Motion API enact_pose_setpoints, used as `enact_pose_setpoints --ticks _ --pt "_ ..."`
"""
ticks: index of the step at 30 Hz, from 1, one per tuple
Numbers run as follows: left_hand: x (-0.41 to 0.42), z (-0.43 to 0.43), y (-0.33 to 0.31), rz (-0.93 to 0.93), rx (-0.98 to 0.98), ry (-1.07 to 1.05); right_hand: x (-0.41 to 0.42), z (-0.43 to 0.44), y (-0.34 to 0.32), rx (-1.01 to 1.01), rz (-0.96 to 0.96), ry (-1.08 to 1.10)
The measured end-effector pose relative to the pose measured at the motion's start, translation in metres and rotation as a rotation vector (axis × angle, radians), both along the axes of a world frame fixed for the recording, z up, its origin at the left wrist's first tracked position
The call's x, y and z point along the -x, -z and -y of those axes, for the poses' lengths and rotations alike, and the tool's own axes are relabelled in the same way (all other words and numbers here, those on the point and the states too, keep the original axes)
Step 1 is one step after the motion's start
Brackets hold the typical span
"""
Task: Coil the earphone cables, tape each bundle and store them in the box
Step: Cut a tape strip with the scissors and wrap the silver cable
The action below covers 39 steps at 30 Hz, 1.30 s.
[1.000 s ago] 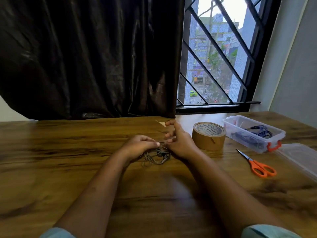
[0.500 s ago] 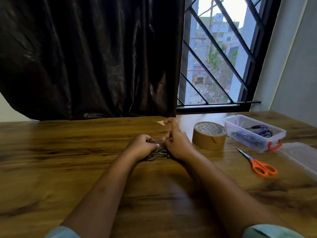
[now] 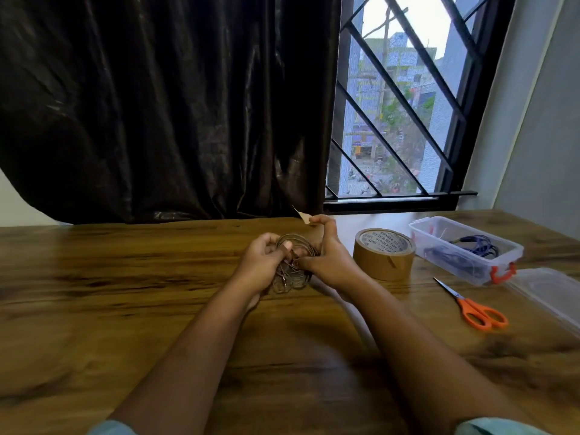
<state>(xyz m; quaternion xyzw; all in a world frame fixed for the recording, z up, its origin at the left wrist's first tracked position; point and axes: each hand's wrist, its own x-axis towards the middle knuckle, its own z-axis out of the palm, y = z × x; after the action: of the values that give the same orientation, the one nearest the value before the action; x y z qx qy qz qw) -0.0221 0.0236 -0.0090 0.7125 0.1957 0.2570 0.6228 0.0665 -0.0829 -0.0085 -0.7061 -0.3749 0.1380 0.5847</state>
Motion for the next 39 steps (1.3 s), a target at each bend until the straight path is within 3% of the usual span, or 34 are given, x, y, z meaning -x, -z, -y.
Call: enact_pose_setpoints --ticks 4,7,10,15,21,27,30,32,35,39 --pt "0.000 0.001 0.000 0.168 0.251 0.015 0.000 0.002 -0.001 0.029 0.008 -0.009" --pt "0.002 0.002 -0.003 0.222 0.333 0.062 0.002 0.000 -0.002 0.027 -0.009 -0.080" --pt "0.007 -0.001 -0.004 0.184 0.320 0.143 0.001 0.001 -0.002 0.002 -0.077 -0.146" --pt "0.010 -0.006 -0.007 0.131 0.313 0.238 -0.002 0.006 -0.005 -0.143 -0.354 -0.233" --pt "0.007 0.004 -0.010 0.090 0.205 0.198 0.001 0.006 -0.004 -0.230 -0.369 -0.228" --pt "0.005 0.005 -0.009 0.043 0.281 0.116 -0.004 0.010 -0.001 -0.246 -0.223 -0.076" --pt "0.006 0.003 -0.008 -0.127 -0.016 0.131 -0.004 0.008 0.002 -0.223 -0.143 -0.054" --pt "0.006 0.003 -0.006 -0.176 -0.097 0.184 -0.003 0.008 0.002 -0.210 -0.078 -0.076" --pt "0.005 0.000 -0.004 -0.140 0.000 0.177 -0.002 0.010 -0.001 -0.130 0.125 -0.086" --pt "0.003 -0.006 0.001 -0.072 0.205 0.113 -0.001 0.007 -0.003 0.068 0.551 -0.026"
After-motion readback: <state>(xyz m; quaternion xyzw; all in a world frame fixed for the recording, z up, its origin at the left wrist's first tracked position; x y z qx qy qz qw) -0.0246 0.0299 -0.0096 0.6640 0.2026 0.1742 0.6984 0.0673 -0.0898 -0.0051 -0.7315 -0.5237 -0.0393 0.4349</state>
